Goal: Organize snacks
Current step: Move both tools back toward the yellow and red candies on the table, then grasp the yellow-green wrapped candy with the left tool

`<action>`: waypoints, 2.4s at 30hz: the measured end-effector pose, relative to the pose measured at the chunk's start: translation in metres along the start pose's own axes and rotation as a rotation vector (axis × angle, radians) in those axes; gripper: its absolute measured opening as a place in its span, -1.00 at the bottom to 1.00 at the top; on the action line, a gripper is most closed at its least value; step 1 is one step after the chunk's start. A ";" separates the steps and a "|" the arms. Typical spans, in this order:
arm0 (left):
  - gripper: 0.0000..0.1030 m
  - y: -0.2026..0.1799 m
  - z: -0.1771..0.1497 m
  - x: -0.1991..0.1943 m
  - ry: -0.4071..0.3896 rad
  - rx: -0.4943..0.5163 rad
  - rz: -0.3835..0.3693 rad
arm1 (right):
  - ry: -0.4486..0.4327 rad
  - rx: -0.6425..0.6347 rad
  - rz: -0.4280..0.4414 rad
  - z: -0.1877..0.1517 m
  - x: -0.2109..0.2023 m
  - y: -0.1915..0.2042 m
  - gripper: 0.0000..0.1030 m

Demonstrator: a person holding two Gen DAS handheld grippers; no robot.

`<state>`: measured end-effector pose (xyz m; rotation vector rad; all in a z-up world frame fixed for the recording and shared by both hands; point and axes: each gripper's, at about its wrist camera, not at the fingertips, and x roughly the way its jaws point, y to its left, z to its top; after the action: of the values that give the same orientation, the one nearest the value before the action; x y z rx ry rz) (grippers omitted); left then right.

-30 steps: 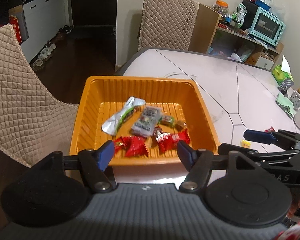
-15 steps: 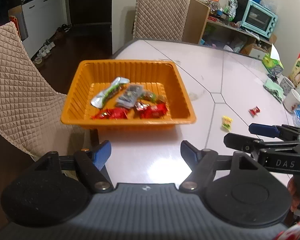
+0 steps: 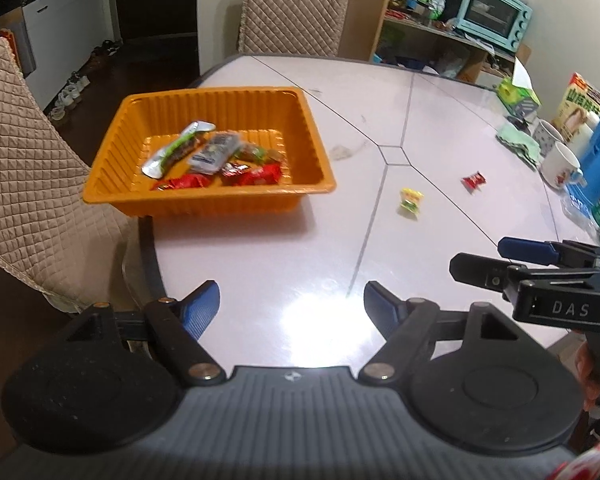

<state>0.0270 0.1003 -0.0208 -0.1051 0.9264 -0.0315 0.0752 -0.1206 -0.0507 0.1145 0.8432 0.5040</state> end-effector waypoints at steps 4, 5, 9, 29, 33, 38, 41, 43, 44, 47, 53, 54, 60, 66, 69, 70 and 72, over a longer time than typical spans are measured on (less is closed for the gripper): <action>0.50 -0.012 -0.004 0.003 0.013 0.019 -0.011 | 0.003 0.015 -0.010 -0.007 -0.008 -0.009 0.60; 0.50 -0.015 -0.005 0.004 0.015 0.027 -0.017 | 0.005 0.020 -0.012 -0.009 -0.010 -0.011 0.60; 0.50 -0.029 -0.008 0.006 0.021 0.058 -0.035 | 0.009 0.038 -0.023 -0.016 -0.015 -0.020 0.60; 0.51 -0.087 0.012 0.047 0.066 0.198 -0.136 | 0.010 0.183 -0.144 -0.032 -0.036 -0.076 0.60; 0.50 -0.097 0.019 0.059 0.072 0.229 -0.158 | 0.011 0.219 -0.172 -0.031 -0.037 -0.087 0.60; 0.50 -0.107 0.027 0.076 0.069 0.270 -0.186 | 0.010 0.260 -0.208 -0.029 -0.037 -0.100 0.60; 0.50 -0.113 0.032 0.087 0.062 0.294 -0.203 | 0.006 0.280 -0.233 -0.027 -0.036 -0.108 0.60; 0.50 -0.117 0.035 0.094 0.050 0.315 -0.208 | 0.002 0.293 -0.248 -0.025 -0.035 -0.114 0.60; 0.49 -0.120 0.037 0.097 0.042 0.326 -0.209 | 0.001 0.301 -0.256 -0.025 -0.035 -0.116 0.60; 0.48 -0.126 0.042 0.110 0.019 0.357 -0.211 | 0.000 0.326 -0.276 -0.023 -0.033 -0.124 0.60; 0.32 -0.132 0.056 0.143 0.008 0.358 -0.234 | -0.004 0.365 -0.316 -0.021 -0.024 -0.141 0.60; 0.31 -0.133 0.058 0.148 0.008 0.358 -0.235 | -0.005 0.372 -0.323 -0.021 -0.022 -0.144 0.60; 0.21 -0.139 0.071 0.178 0.013 0.377 -0.222 | -0.015 0.398 -0.359 -0.016 -0.015 -0.159 0.60; 0.00 -0.145 0.079 0.200 0.030 0.394 -0.217 | -0.007 0.424 -0.377 -0.014 -0.008 -0.169 0.60; -0.08 -0.146 0.082 0.210 0.036 0.394 -0.211 | 0.000 0.432 -0.382 -0.015 -0.005 -0.171 0.60; -0.10 -0.146 0.083 0.213 0.038 0.392 -0.207 | 0.002 0.434 -0.384 -0.015 -0.004 -0.172 0.60; -0.16 -0.146 0.084 0.218 0.047 0.389 -0.206 | 0.006 0.438 -0.386 -0.015 -0.002 -0.173 0.60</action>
<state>0.2276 -0.0541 -0.1298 0.1627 0.9377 -0.4049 0.1284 -0.2747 -0.1101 0.3448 0.9449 -0.0483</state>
